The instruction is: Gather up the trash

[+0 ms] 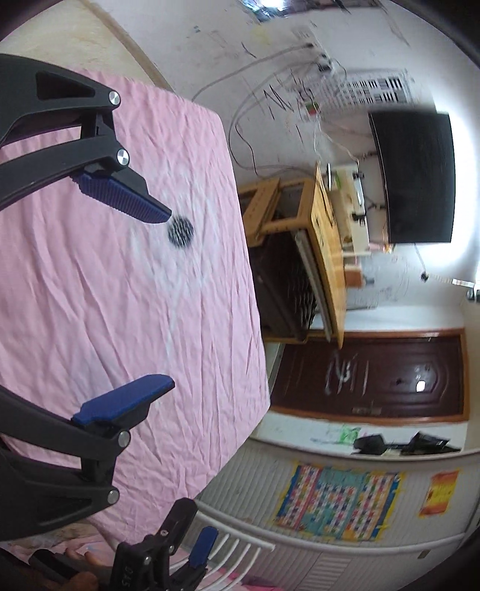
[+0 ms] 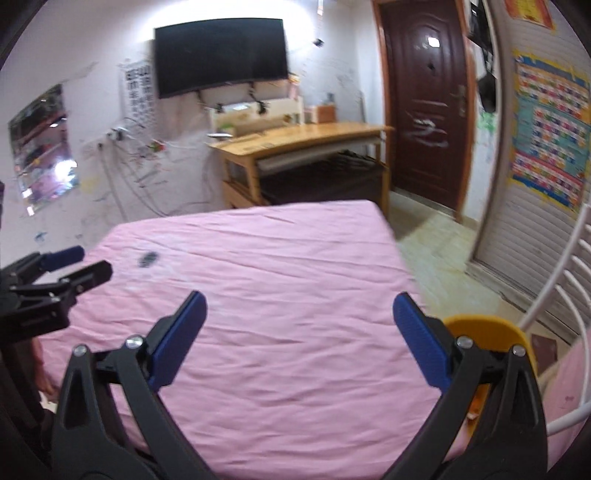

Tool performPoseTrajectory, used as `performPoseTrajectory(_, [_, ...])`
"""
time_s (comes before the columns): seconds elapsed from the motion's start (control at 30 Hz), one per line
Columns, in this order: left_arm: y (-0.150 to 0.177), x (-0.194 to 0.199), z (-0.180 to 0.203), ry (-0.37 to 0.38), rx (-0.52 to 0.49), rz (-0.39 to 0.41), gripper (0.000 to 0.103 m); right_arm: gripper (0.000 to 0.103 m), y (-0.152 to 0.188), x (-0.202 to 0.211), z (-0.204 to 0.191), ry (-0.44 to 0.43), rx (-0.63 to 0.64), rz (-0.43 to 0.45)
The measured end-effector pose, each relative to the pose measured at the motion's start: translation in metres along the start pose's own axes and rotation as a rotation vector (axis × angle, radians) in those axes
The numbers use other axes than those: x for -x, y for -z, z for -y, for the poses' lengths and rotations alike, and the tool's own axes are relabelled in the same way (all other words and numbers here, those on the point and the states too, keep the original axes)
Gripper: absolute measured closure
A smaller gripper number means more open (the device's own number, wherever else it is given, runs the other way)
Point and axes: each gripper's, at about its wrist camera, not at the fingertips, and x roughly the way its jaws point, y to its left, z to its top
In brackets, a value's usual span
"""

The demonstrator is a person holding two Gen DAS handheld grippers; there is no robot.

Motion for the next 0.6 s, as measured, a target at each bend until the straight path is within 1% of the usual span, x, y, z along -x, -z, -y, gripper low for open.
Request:
performPoseTrajectory(0.07, [0.006,0.008,-0.014,-0.033,0.023,0.017,0.017,0.006,0.002,0.003,-0.014,-0.017,0.021,0.008])
performPoseTrajectory(0.17, [0.017,0.021,-0.034,-0.073,0.061,0.039,0.014,0.006,0.009,0.007,-0.036,-0.043,0.056,0.013])
performPoseTrajectory(0.3, [0.026,0.033,-0.051,-0.088,0.091,0.064,0.014,0.006,0.015,0.012,-0.057,-0.058,0.089,0.011])
performPoseTrajectory(0.43, [0.033,0.041,-0.062,-0.080,0.118,0.074,0.013,0.006,0.023,0.021,-0.071,-0.063,0.104,0.022])
performPoseTrajectory(0.6, [0.038,0.045,-0.065,-0.072,0.119,0.080,0.013,0.006,0.025,0.032,-0.073,-0.068,0.085,0.066])
